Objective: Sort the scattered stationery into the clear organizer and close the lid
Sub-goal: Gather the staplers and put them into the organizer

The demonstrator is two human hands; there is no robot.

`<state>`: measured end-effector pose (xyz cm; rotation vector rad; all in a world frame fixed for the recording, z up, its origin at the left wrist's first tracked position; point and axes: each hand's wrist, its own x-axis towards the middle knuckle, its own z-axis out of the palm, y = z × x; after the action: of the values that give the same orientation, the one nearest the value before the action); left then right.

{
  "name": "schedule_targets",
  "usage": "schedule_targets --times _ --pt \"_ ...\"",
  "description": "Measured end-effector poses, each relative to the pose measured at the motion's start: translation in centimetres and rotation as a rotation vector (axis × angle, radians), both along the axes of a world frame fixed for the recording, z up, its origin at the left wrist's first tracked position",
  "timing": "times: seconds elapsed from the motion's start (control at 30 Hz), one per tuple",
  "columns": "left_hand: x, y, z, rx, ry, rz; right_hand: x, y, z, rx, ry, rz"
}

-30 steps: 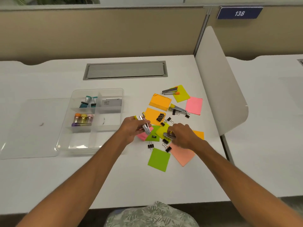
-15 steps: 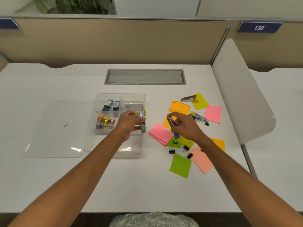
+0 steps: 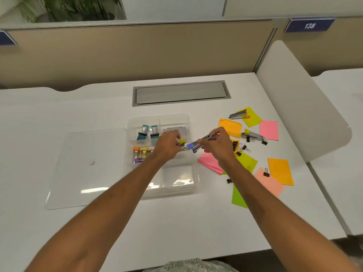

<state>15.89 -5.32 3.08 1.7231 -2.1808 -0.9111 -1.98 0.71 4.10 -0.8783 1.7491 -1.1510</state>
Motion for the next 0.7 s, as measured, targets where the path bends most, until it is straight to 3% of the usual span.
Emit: schedule_targets --times 0.2,0.5,0.57,0.7 --pt "0.0 -0.3 -1.7 0.080 -0.165 -0.179 0.2 0.3 -0.6 -0.007 0.044 -0.130" --pt "0.5 -0.6 -2.7 0.104 -0.099 -0.186 1.0 -0.8 -0.9 0.057 0.001 -0.132" --pt "0.9 -0.6 -2.7 0.061 -0.056 -0.098 1.7 -1.5 -1.0 0.086 0.080 -0.092" --pt "2.0 0.2 -2.2 -0.154 0.121 0.272 3.3 -3.0 -1.3 0.109 0.254 0.063"
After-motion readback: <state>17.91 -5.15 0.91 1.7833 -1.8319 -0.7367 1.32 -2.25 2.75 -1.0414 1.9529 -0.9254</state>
